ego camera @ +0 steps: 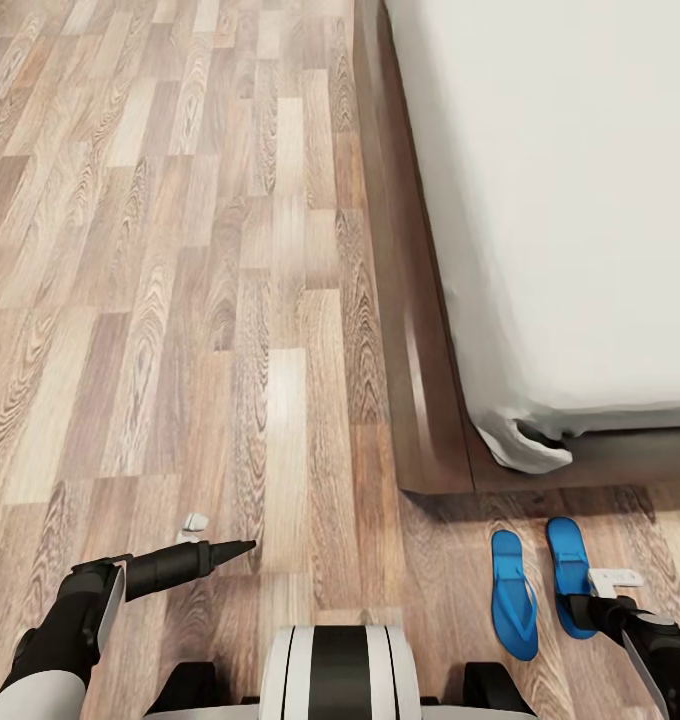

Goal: In the bedroom, move the book from the bed onto either nightstand, and place the two sandals side by side next to the bed.

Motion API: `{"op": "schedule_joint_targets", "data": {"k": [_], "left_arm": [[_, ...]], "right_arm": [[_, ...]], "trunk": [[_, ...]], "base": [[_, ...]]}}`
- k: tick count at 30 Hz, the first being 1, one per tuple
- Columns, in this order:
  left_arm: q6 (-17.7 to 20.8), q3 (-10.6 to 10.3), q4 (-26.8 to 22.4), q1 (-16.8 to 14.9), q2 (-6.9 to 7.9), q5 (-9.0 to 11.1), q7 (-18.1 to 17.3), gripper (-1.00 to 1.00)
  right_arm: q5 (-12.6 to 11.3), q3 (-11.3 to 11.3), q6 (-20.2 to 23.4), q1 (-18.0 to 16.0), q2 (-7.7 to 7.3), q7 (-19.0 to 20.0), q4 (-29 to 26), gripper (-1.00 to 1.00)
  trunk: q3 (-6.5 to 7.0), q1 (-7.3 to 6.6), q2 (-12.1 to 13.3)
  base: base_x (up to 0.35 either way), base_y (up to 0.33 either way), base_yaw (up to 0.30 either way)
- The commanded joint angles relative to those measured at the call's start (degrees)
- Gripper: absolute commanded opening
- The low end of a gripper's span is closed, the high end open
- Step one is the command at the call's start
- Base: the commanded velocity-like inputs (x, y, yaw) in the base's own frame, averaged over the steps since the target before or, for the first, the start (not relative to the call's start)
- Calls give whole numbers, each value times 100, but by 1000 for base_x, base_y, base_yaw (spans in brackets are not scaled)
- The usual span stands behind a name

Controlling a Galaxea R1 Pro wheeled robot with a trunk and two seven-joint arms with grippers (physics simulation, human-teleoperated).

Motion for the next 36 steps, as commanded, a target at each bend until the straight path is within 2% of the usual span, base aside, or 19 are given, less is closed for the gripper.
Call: {"op": "schedule_joint_targets", "data": {"k": [1, 6, 12, 36], "left_arm": [[59, 20, -4, -6, -5, -56, -52, 100], [61, 20, -4, -6, -5, -56, -57, 100], [68, 20, -4, -6, -5, -56, -60, 100], [59, 20, -4, -6, -5, -56, -43, 100]], "right_arm": [[64, -29, 26, 4, 7, 50, 39, -100], [64, -29, 34, 4, 6, 54, 39, -100], [64, -29, 37, 4, 4, 52, 39, -100], [64, -29, 45, 4, 7, 50, 39, -100]], "trunk": [[-3, 0, -1], [-3, 0, -1], [129, -15, 7], [129, -15, 7]], "base": [[0, 0, 0], [0, 0, 0], [0, 0, 0], [-33, 0, 0]]}}
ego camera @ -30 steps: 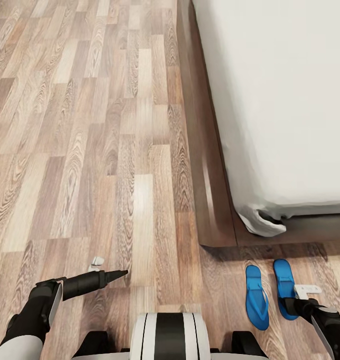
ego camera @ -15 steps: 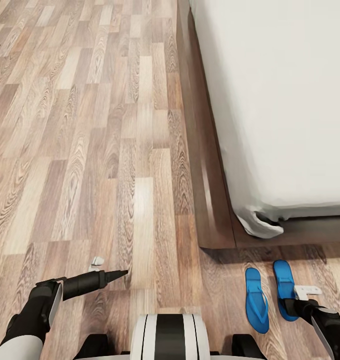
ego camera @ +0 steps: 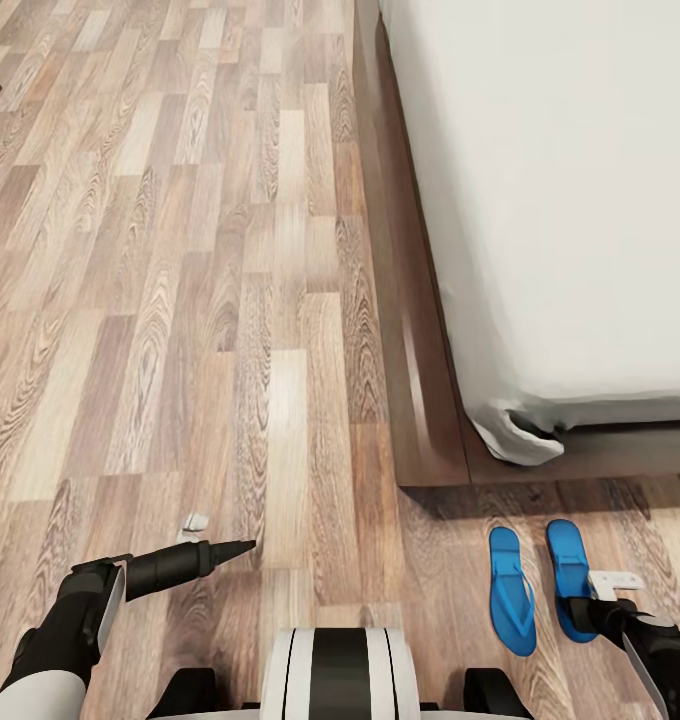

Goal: In the bedroom, move the book from the bed onto either nightstand, and place the two sandals side by side next to the bed.

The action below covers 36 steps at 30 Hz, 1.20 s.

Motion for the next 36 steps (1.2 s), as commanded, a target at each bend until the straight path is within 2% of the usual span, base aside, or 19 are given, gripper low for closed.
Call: {"op": "schedule_joint_targets", "data": {"k": [1, 9, 18, 21, 36], "left_arm": [[60, 21, -5, -5, -5, -56, -52, 100], [60, 21, -5, -5, -5, -56, -62, 100], [61, 21, -5, -4, -5, -56, -55, 100], [65, 21, -5, -4, -5, -56, -54, 100], [65, 21, -5, -5, -5, -56, -57, 100]], "right_arm": [[61, -30, 26, -1, 4, 51, -10, -100], [61, -30, 26, -1, 4, 50, -10, -100], [61, -30, 27, -1, 4, 52, -10, -100], [61, -30, 27, -1, 4, 54, -10, -100], [61, -30, 27, -1, 4, 54, -10, -100]], "trunk": [[-3, -1, -1], [-3, -1, -1], [-3, -1, -1], [-69, 7, -5], [-69, 7, -5]], "base": [[-1, 7, 0], [0, 126, 0], [0, 8, 0], [0, 0, 0], [0, 0, 0]]}}
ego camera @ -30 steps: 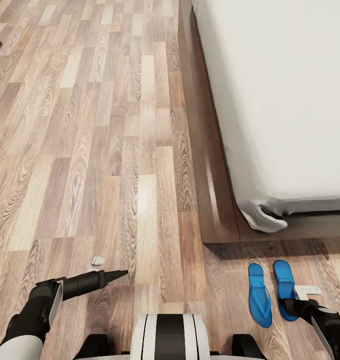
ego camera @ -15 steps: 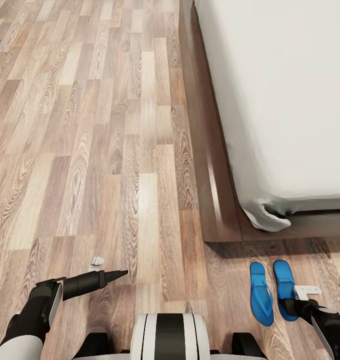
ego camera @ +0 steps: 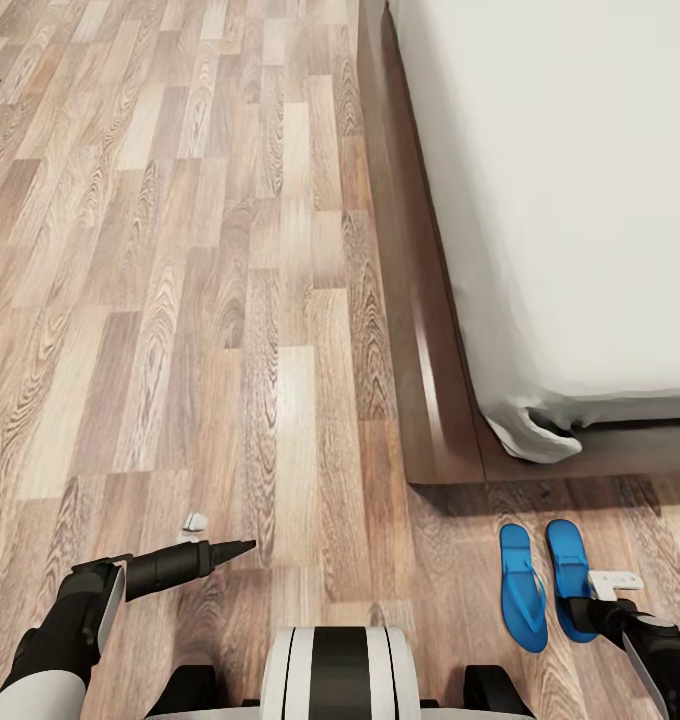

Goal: In the bedroom, move the book from the bed onto either nightstand, and place the two sandals side by side next to the bed.

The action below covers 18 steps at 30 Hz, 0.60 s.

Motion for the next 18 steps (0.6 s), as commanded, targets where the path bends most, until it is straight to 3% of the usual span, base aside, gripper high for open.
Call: {"op": "schedule_joint_targets", "data": {"k": [1, 7, 8, 18], "left_arm": [[59, 21, -5, -5, -5, -56, -51, 100], [59, 21, -5, -5, -5, -56, -54, 100], [61, 21, -5, -5, -5, -56, -54, 100], [59, 21, -5, -5, -5, -56, -54, 100]], "right_arm": [[61, -30, 26, -1, 4, 49, -10, -100], [61, -30, 33, -1, 1, 49, -10, -100], [61, -30, 32, -1, 2, 49, -10, 100], [61, -34, 35, -1, 0, 49, -19, 100]], "trunk": [[-3, -1, -1], [-3, -1, -1], [-3, -1, -1], [-3, -1, -1]], "base": [[0, 0, 0], [0, 0, 0], [0, 0, 0], [0, 0, 0]]}}
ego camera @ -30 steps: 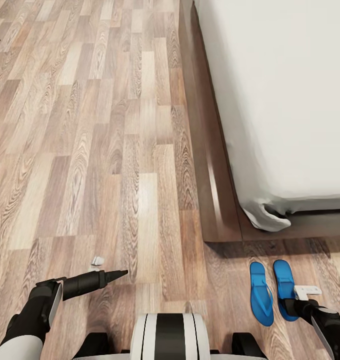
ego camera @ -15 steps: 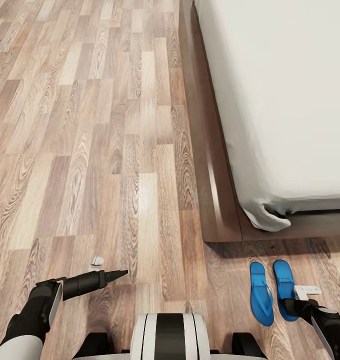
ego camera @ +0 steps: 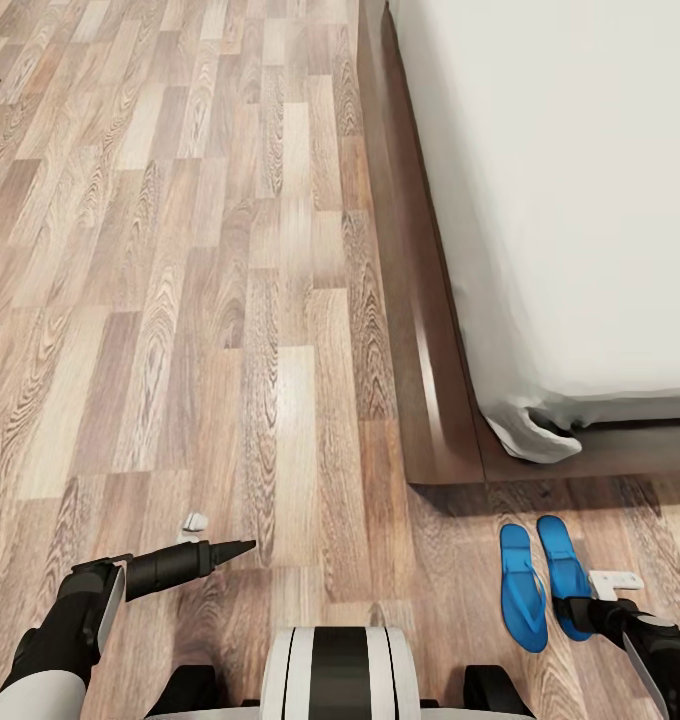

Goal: In the bedroom, move the book from the bed onto either nightstand, and place the two sandals side by side next to the bed.

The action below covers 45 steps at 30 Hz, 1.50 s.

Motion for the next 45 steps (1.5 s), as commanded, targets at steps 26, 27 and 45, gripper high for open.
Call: {"op": "schedule_joint_targets", "data": {"k": [26, 27, 45], "left_arm": [[65, 13, -5, -5, -5, -56, -57, 100], [65, 12, -5, -5, -6, -56, -56, 100], [65, 12, -5, -5, -5, -56, -58, 100]], "right_arm": [[35, -35, 34, -1, -2, 91, -60, 100], [34, -35, 34, -1, -5, 92, -64, 100], [25, -27, 44, -1, -9, 95, -392, 100]], "trunk": [[396, -47, 23], [418, -50, 24], [817, -96, 48]], "base": [[0, 0, 0], [0, 0, 0], [0, 0, 0]]}}
